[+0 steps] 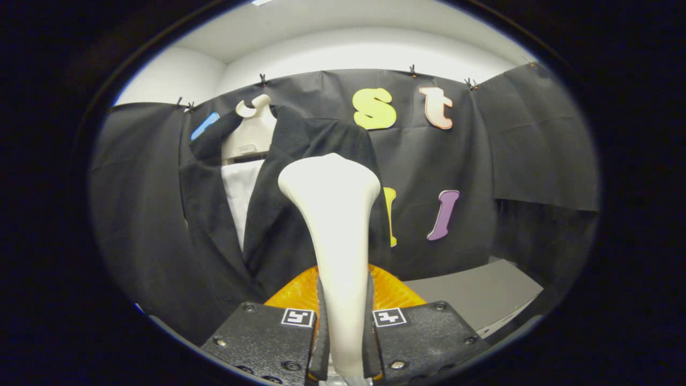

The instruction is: Iron the clothes twice with a garment steamer, once on the left side and once on the right side.

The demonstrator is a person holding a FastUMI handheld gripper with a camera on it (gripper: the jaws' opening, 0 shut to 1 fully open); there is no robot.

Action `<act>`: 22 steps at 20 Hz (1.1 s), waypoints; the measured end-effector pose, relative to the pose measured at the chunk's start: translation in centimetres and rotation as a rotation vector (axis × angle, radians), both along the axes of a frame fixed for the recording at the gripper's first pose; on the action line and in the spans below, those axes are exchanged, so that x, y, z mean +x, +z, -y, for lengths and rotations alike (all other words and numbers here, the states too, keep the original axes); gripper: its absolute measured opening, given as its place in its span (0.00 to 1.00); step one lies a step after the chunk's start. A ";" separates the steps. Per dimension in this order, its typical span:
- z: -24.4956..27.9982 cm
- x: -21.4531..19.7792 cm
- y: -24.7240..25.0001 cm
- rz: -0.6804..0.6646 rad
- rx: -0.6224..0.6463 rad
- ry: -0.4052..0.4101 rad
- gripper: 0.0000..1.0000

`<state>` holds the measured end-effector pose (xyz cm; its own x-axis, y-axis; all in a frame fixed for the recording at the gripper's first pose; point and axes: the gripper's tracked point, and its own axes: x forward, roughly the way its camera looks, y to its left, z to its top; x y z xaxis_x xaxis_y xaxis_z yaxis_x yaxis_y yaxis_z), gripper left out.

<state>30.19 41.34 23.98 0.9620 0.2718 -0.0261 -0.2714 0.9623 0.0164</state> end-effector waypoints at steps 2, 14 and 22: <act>-1.0 0.3 0.2 0.009 -0.005 -0.002 0.27; -3.9 2.6 0.0 0.016 -0.050 -0.057 0.27; -3.6 2.8 -1.0 0.006 -0.075 -0.077 0.27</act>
<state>32.95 44.98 22.97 0.9802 0.1943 -0.0375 -0.1962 0.9788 -0.0580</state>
